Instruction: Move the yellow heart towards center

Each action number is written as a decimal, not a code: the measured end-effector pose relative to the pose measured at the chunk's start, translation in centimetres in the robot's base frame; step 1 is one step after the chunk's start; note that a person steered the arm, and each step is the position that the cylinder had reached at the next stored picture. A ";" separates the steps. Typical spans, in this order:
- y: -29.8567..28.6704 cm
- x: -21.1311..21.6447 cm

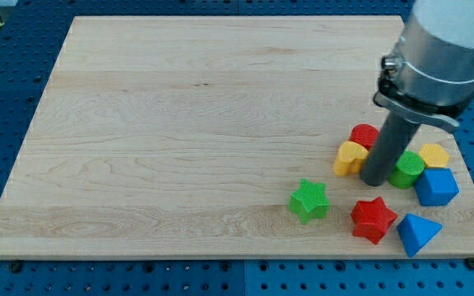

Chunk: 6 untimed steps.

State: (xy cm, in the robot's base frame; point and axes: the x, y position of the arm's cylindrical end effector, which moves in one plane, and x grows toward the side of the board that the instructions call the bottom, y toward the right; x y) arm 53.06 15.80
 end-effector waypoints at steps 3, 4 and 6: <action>-5.8 -4.9; -7.9 -6.0; -9.5 -3.7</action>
State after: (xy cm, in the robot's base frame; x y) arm 49.33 6.35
